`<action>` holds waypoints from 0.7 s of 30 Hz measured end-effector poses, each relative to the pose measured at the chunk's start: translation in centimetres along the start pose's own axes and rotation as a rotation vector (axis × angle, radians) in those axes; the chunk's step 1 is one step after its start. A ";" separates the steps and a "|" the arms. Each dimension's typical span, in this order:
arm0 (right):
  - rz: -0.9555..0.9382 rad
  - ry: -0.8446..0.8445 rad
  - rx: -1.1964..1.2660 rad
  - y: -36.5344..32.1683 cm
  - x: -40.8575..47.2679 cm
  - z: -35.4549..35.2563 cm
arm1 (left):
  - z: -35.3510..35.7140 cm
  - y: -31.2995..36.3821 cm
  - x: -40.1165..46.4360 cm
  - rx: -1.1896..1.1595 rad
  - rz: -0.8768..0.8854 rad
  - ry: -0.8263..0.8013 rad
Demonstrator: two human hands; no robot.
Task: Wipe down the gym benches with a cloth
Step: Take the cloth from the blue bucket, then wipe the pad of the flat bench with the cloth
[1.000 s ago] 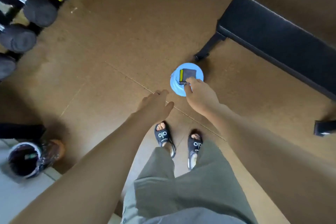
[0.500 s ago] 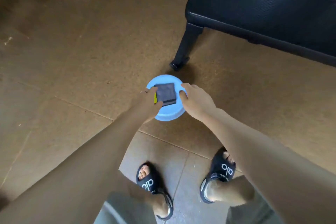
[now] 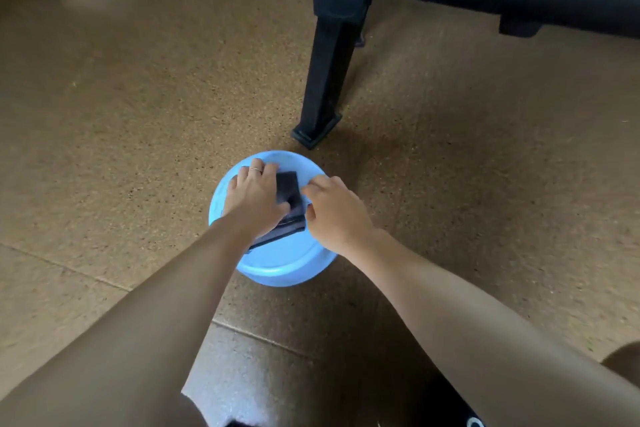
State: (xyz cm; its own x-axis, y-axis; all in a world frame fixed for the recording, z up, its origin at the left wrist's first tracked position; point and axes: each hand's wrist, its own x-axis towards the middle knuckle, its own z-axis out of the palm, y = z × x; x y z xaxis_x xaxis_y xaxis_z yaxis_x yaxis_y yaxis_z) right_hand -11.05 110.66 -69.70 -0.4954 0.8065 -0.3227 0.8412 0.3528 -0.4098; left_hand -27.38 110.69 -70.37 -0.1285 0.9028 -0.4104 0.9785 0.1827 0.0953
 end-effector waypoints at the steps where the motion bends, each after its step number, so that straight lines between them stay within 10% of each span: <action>1: -0.011 0.011 -0.004 0.1 -0.1 0.2 | -0.1 0.2 0.2 0.015 -0.010 -0.004; 8: 0.009 -0.010 0.211 1.1 -0.7 -1.5 | -2.7 1.5 -0.6 -0.177 -0.060 -0.014; 17: -0.040 0.722 -0.063 9.4 -1.0 -20.6 | -17.0 11.3 0.5 -0.690 -0.077 0.352; 21: 0.128 0.498 -0.235 15.3 -0.8 -27.0 | -21.0 17.7 0.5 -0.883 -0.085 0.434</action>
State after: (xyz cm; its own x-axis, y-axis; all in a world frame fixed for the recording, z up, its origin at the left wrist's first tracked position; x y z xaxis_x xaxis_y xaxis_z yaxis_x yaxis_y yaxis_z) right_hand 8.04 128.24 -52.69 -0.2718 0.9564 0.1070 0.9418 0.2872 -0.1748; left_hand -13.55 122.59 -49.82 -0.4133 0.9055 -0.0961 0.5144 0.3192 0.7959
